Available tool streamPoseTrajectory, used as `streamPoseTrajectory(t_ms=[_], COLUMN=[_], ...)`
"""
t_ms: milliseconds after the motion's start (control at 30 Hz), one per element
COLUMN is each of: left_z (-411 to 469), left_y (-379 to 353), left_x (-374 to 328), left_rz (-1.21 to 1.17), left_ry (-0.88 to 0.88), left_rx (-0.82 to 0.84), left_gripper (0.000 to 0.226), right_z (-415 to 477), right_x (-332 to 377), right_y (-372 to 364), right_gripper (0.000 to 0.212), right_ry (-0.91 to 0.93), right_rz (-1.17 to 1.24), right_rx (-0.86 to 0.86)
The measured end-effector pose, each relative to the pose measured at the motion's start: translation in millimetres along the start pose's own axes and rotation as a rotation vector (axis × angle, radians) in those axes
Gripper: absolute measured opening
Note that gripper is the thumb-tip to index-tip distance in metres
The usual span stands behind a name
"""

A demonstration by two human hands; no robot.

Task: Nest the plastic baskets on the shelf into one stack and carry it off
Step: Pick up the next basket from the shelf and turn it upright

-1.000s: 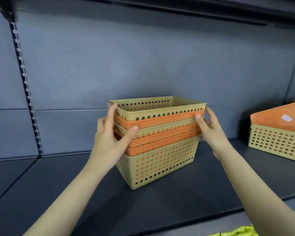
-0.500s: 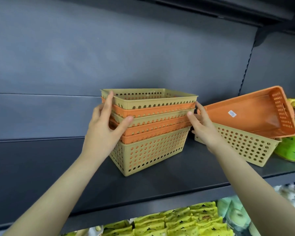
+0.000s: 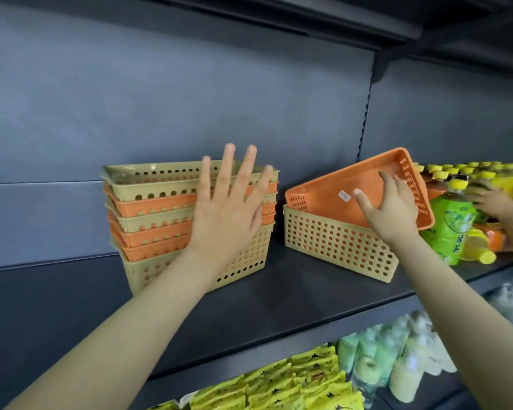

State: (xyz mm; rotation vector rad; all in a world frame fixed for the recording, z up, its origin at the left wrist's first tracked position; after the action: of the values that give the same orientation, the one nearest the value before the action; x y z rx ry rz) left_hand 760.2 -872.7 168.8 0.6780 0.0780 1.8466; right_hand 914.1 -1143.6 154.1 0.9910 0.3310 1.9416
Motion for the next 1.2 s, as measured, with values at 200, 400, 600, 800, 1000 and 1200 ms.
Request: streamPoseTrajectory(t_ms=[200,400,600,800,1000,1200], left_z=[9,10,7,7,8,9], left_y=[-42,-42,-47,-49,-47,-46], left_x=[9,12,25,29,28,29], left_rz=[0.118,0.154,0.133,0.111,0.068,0.039], left_ry=[0.13,0.104,0.093,0.117,0.125,0.131], left_rx=[0.201,0.017,-0.074,-0.052,0.058,0.154], left_gripper=[0.06,0.056,0.055,0.056,0.057,0.058], right_z=[28,40,57,46,42,39], right_x=[-20,-14,-6,21,29,33], right_y=[2,17,32,28,0,-14], right_gripper=[0.081,0.072,0.058,0.05,0.063,0.068], right_ry=[-0.026,0.075,0.137,0.273,0.218,0.172], right_rz=[-0.204,-0.199,-0.065,-0.036,0.212,0.184], right_rx=[-0.018,-0.228,-0.209,-0.053,0.292,0.417])
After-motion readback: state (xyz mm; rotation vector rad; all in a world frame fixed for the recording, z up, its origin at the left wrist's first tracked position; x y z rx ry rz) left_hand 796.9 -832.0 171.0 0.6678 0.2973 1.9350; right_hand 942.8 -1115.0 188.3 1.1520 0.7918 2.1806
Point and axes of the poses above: each hand's wrist, its own z-axis towards the middle knuckle, its own y-axis out of the back of the hand, x = y × z, the point moved 9 cm from there along z, towards the middle knuckle, and after that the axes turned 3 degrees about -y, right-handed, at the moved point
